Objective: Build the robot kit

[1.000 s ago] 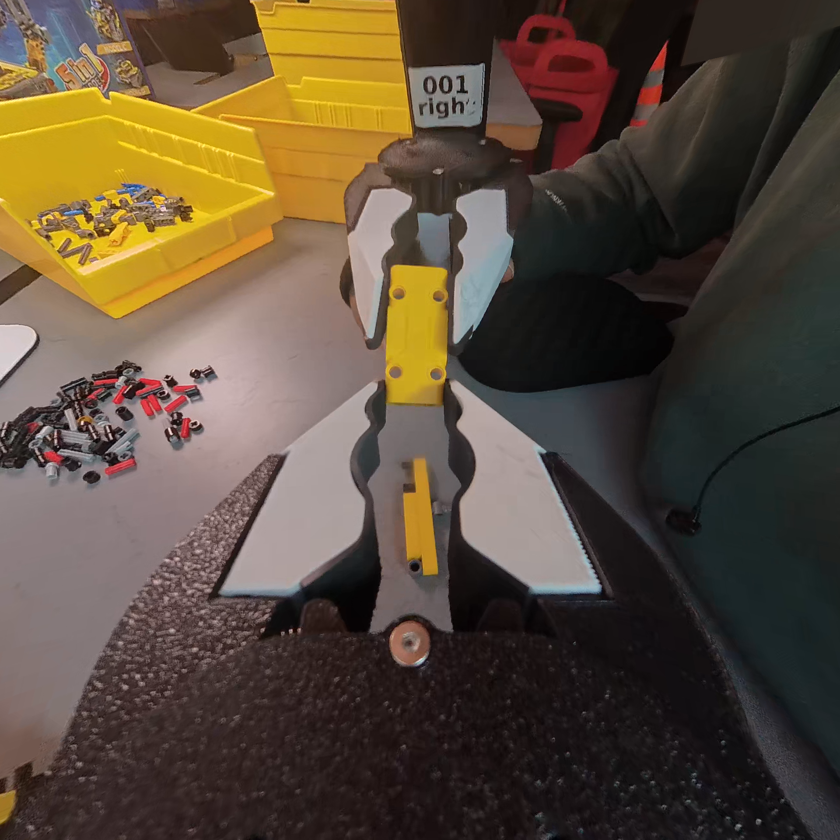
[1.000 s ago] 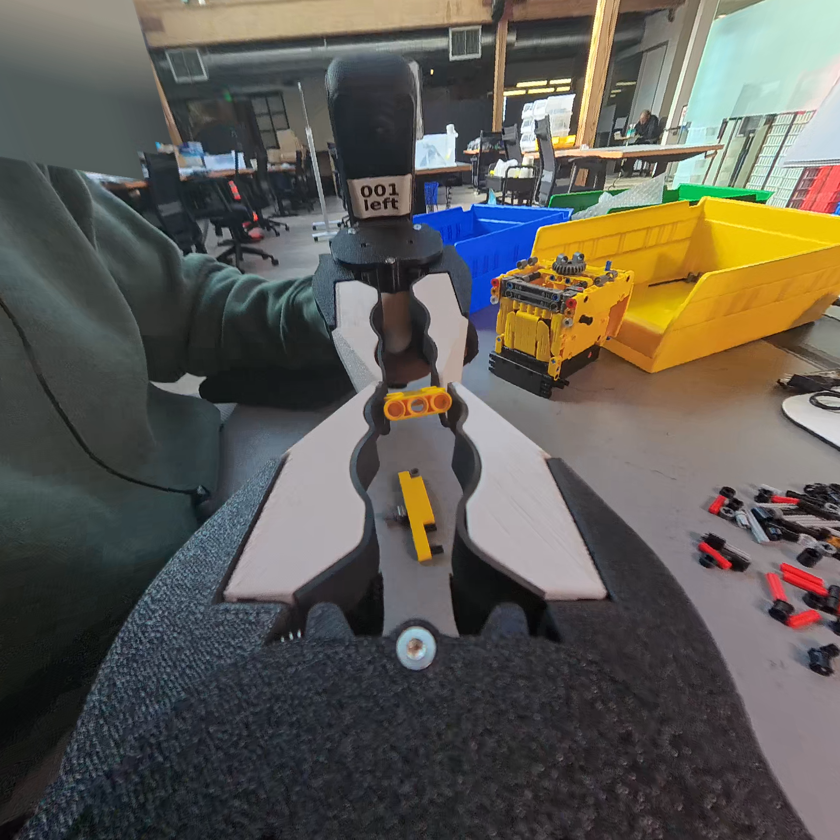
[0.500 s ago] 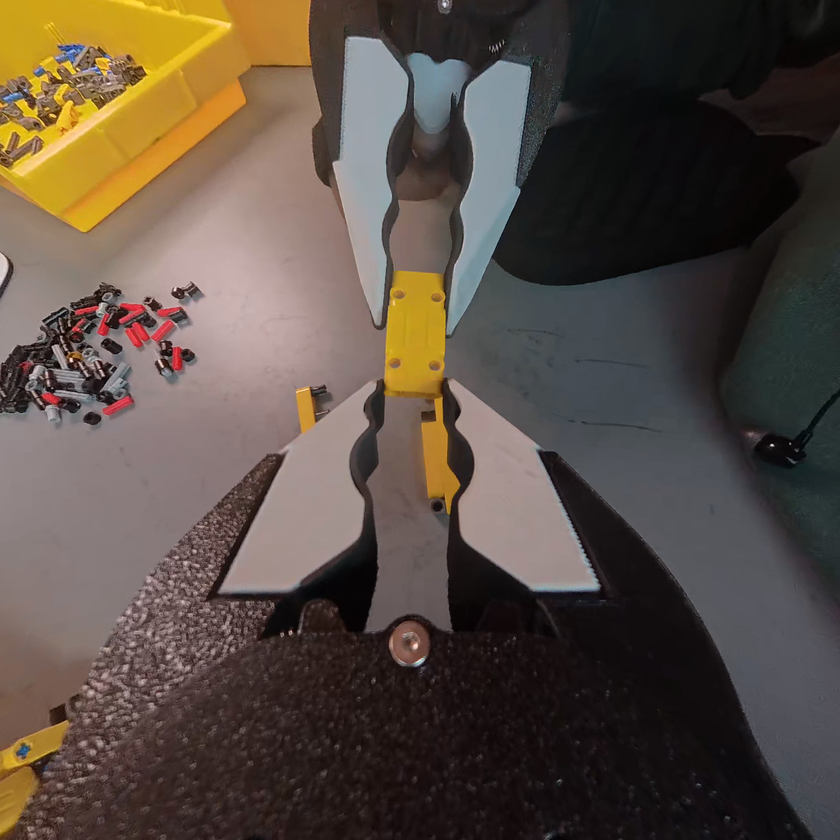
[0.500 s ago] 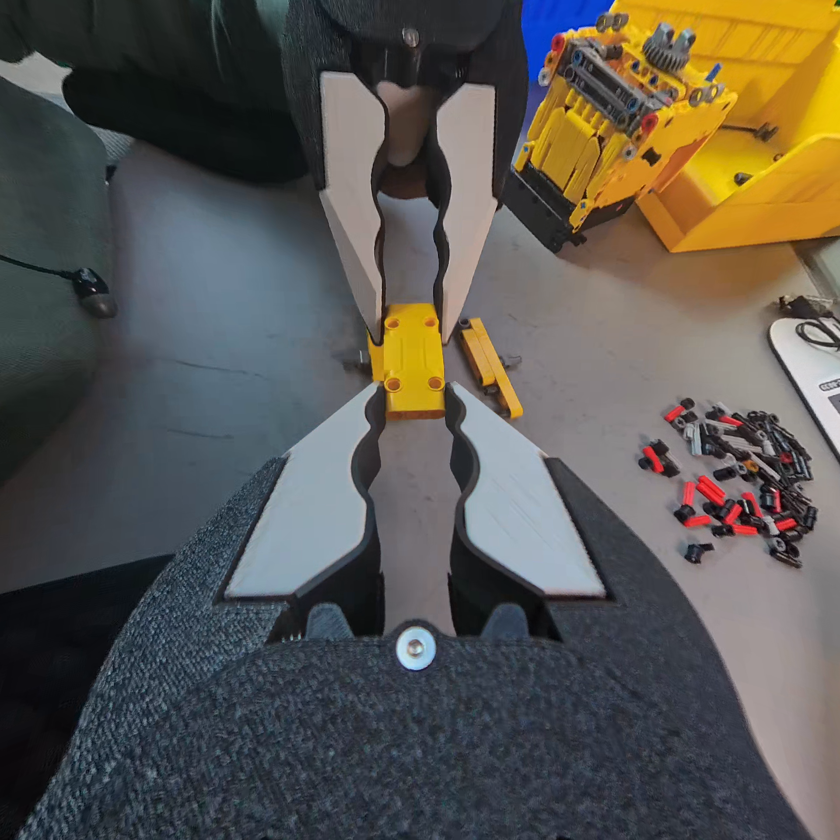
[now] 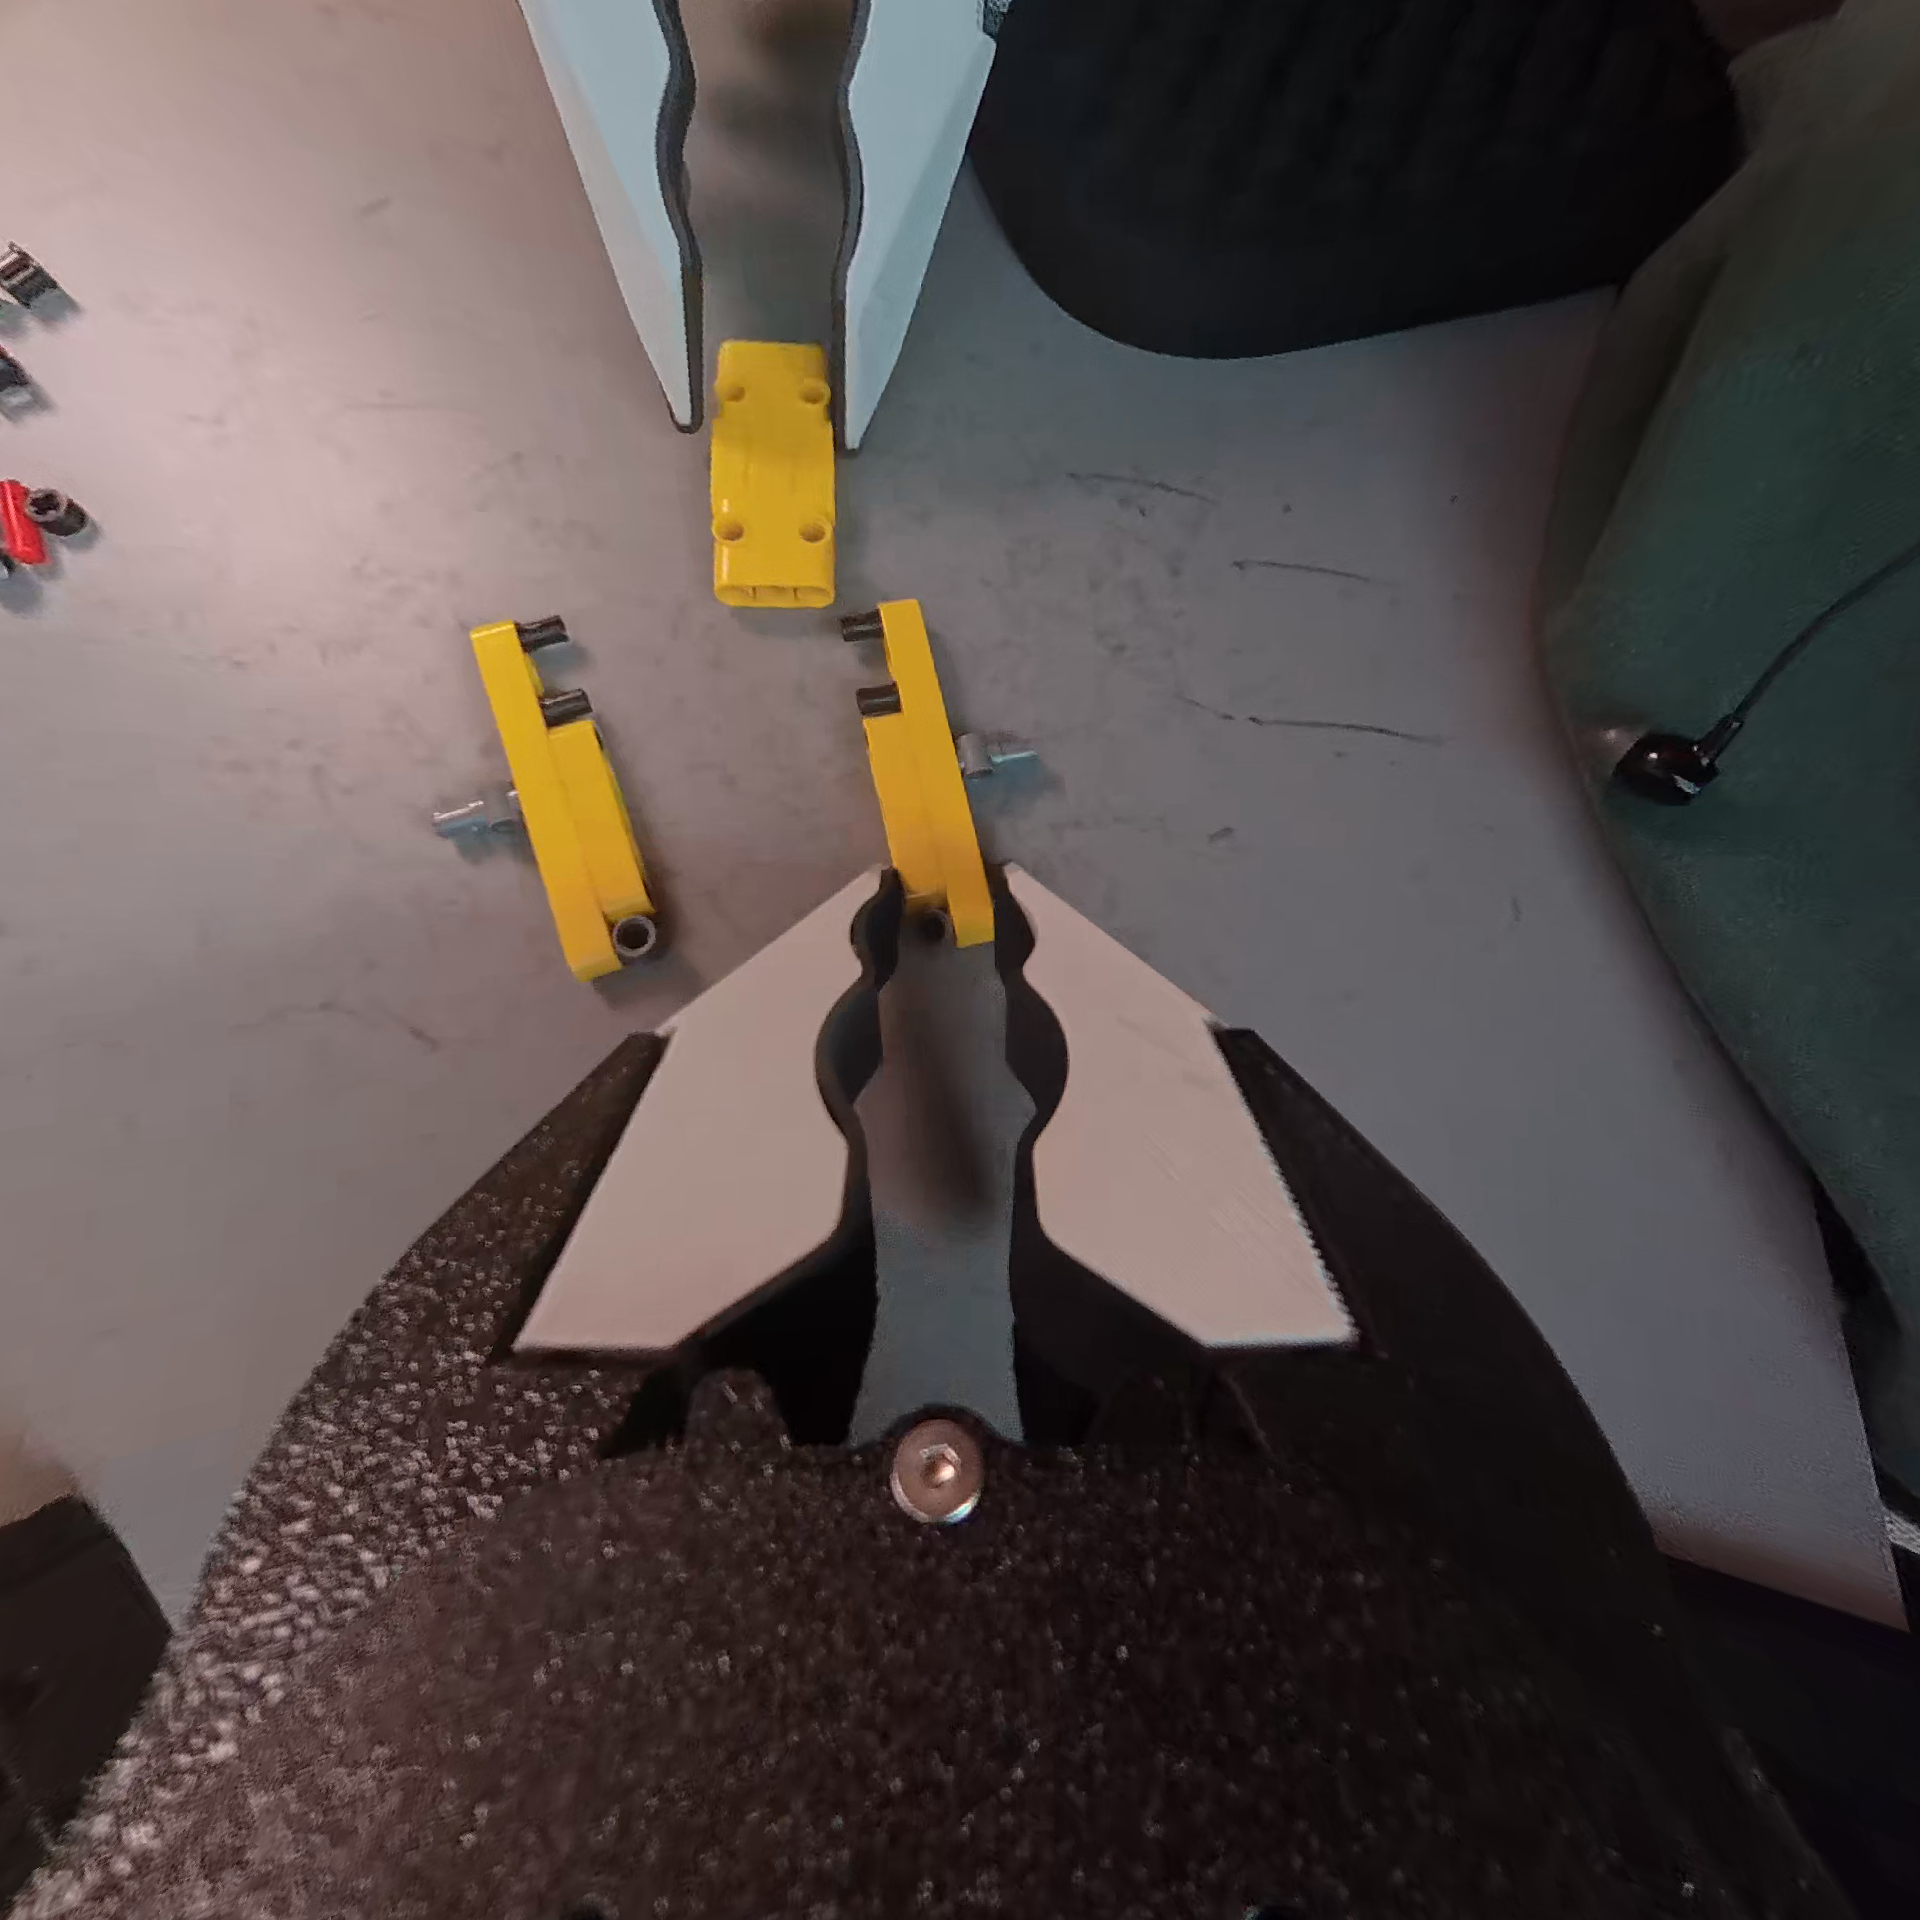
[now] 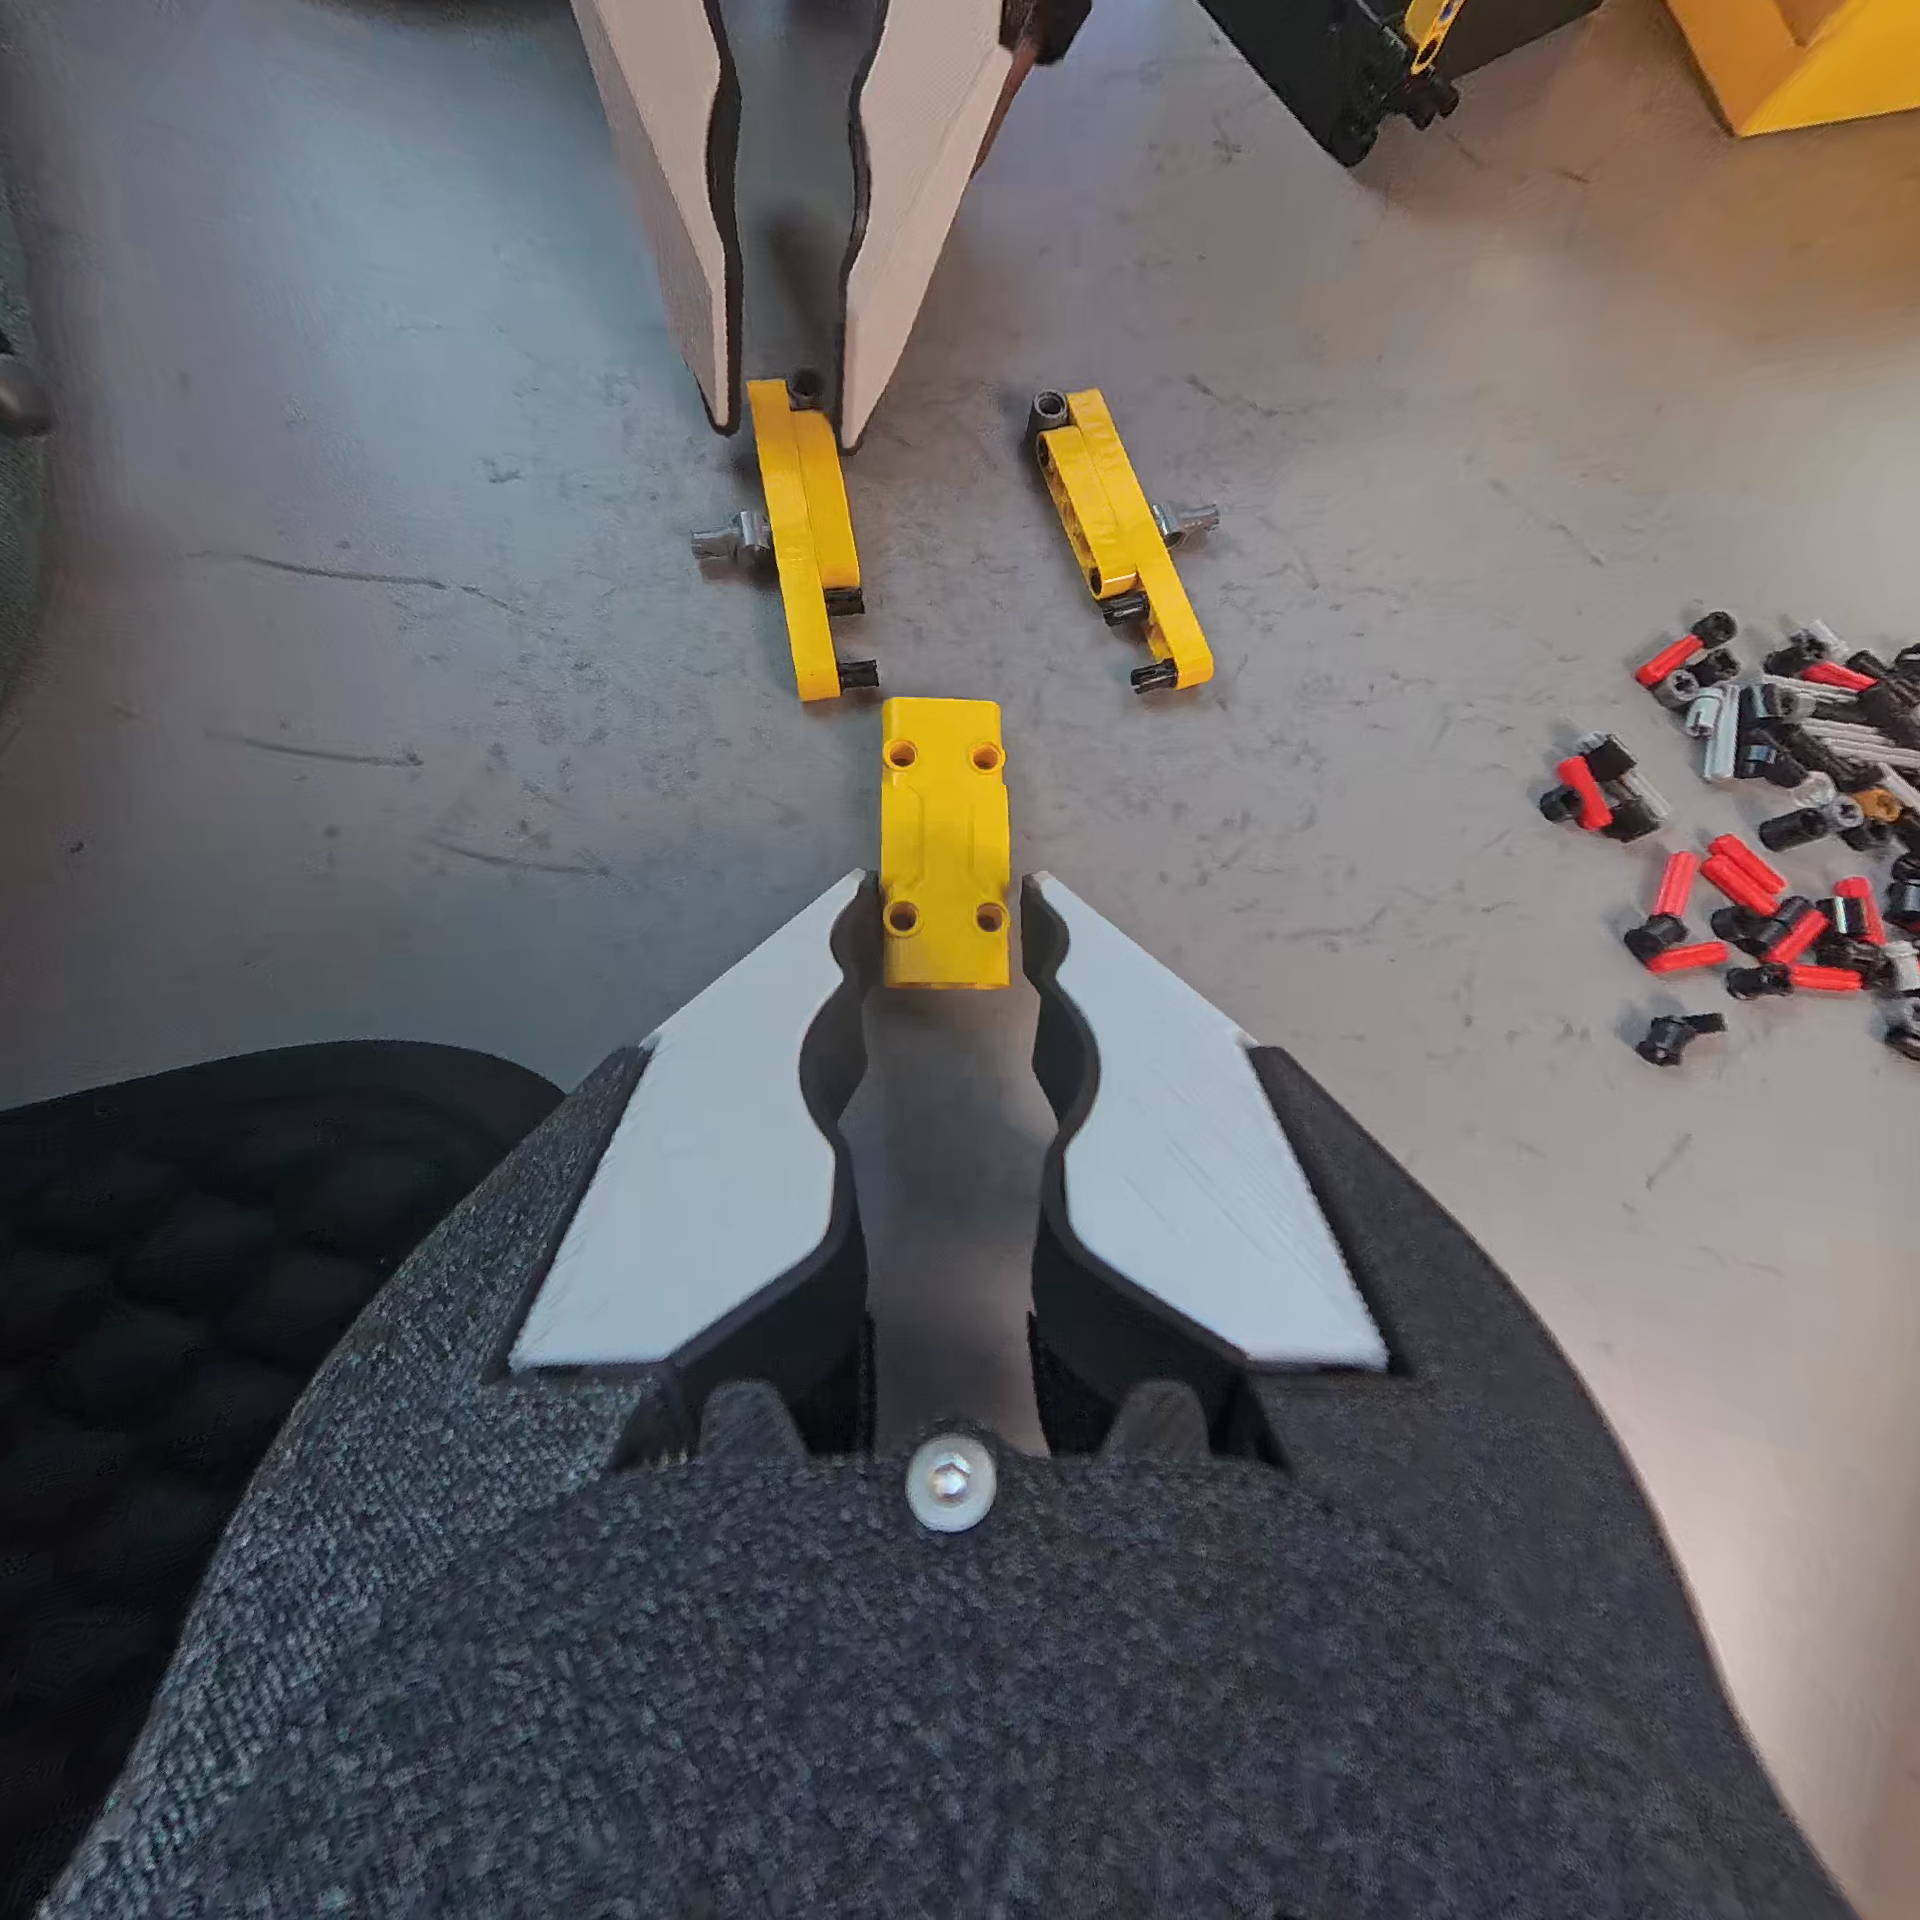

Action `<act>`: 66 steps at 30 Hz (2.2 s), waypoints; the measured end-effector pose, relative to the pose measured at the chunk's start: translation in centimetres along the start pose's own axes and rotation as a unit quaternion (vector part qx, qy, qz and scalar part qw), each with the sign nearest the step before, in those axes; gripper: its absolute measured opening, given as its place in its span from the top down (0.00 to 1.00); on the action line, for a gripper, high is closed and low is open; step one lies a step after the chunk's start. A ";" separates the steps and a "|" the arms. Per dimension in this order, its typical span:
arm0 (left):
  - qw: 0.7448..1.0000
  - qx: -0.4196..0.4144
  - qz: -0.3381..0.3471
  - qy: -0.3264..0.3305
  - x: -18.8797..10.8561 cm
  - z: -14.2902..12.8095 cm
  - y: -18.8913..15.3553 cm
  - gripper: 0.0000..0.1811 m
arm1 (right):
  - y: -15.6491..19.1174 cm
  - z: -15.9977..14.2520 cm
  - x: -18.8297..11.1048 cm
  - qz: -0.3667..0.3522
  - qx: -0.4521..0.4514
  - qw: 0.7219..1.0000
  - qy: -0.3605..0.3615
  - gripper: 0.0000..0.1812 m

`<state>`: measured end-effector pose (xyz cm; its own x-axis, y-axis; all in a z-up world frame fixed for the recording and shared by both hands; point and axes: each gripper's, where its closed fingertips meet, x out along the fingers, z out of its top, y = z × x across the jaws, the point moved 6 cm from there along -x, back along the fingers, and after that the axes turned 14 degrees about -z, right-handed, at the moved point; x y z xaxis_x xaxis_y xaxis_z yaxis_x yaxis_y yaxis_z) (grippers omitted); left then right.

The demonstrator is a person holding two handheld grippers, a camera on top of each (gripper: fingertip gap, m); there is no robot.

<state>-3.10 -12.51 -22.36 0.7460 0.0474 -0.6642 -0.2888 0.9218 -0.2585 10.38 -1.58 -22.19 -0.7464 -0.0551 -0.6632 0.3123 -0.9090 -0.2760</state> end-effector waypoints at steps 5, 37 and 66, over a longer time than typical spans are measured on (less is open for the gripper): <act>1.000 0.000 -0.005 -0.006 0.7 0.5 -0.1 0.91 | -0.3 -0.1 0.0 -0.001 0.004 1.000 -0.002 0.84; 0.982 -0.072 0.170 -0.044 -1.0 0.5 5.0 0.77 | 5.0 4.8 1.6 0.050 -0.079 0.996 -0.011 0.83; 0.955 -0.162 0.247 -0.042 -0.4 1.2 4.8 0.91 | -1.1 1.5 -0.3 0.044 -0.255 0.965 0.049 0.91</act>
<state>-4.10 -7.67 -22.47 0.5136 0.4886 -0.7054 -0.7773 0.6131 -0.1413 9.37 -1.17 -20.59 -0.6526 -0.0611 -0.7552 0.6389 -0.5802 -0.5051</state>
